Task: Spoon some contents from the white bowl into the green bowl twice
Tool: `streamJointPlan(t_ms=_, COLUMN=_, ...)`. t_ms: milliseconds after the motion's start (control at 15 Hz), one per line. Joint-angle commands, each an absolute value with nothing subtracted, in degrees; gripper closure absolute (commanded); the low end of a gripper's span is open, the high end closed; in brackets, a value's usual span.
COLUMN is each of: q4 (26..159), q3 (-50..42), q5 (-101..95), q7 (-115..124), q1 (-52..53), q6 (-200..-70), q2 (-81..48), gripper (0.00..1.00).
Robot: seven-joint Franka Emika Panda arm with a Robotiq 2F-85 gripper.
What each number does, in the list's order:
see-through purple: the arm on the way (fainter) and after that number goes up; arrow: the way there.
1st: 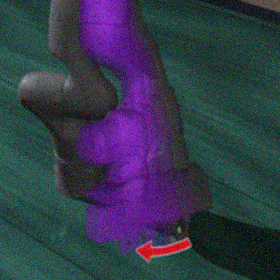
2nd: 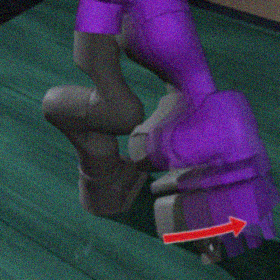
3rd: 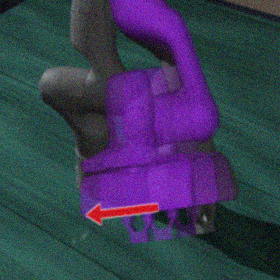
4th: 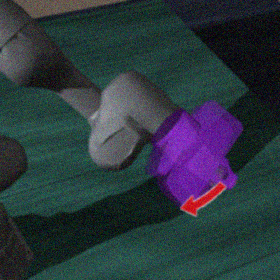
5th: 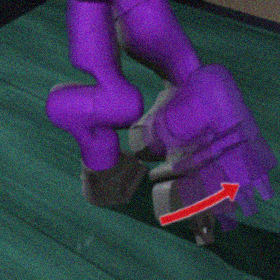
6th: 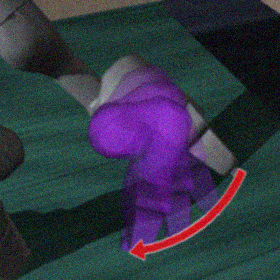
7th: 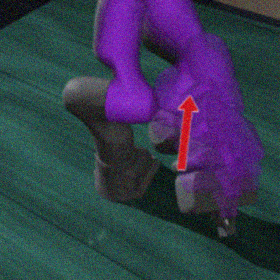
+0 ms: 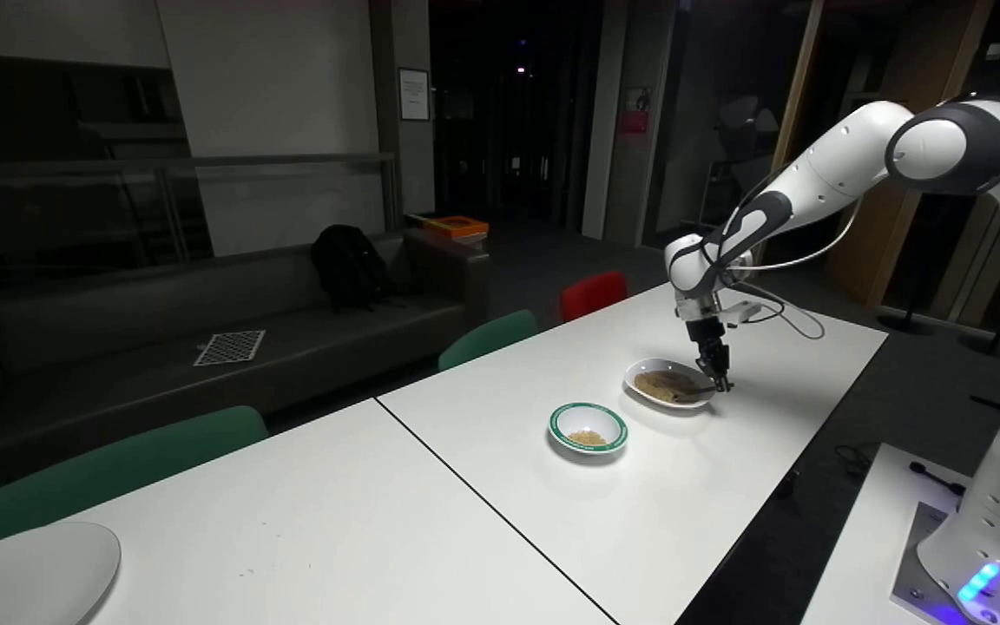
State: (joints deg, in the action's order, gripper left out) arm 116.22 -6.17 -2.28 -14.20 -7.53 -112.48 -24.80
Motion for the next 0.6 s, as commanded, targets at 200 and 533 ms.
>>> streamJointPlan(t_ms=200, q4=120.6, q3=-5.3, q5=-2.4, q7=-17.1, q1=-8.9, q6=-117.1, q2=-21.0, gripper=0.97)
streamJointPlan(t_ms=533, q4=124.1, q3=-5.3, q5=-2.1, q7=-19.1, q1=-9.1, q6=-121.1, q2=-17.6, gripper=0.97)
